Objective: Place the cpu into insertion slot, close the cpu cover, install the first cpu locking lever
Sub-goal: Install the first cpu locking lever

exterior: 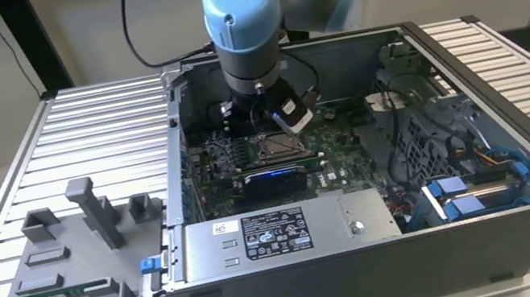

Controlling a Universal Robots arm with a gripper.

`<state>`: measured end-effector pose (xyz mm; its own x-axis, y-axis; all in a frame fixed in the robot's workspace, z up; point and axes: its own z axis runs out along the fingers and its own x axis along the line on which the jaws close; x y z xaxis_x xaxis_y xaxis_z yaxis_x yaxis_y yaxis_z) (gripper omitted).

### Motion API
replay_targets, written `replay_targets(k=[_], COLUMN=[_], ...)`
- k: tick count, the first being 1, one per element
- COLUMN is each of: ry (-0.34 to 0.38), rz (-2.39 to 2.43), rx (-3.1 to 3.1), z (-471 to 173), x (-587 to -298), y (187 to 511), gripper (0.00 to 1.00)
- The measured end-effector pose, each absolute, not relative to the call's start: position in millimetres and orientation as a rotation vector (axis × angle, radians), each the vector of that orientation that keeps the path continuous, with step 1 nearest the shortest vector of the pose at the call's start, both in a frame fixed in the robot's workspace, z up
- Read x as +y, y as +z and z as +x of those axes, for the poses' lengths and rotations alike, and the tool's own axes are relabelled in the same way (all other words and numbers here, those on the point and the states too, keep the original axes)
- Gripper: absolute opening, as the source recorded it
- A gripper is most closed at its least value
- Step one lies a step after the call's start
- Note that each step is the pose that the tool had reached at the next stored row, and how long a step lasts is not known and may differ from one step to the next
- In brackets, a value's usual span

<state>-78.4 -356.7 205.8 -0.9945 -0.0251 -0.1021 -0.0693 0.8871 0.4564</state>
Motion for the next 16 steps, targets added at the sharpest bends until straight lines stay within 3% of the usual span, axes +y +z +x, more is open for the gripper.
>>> replay_targets(k=[16], ry=[0.718], rz=[-0.079], rx=[2.947], z=[-92], x=[-362], y=[191], gripper=[0.00])
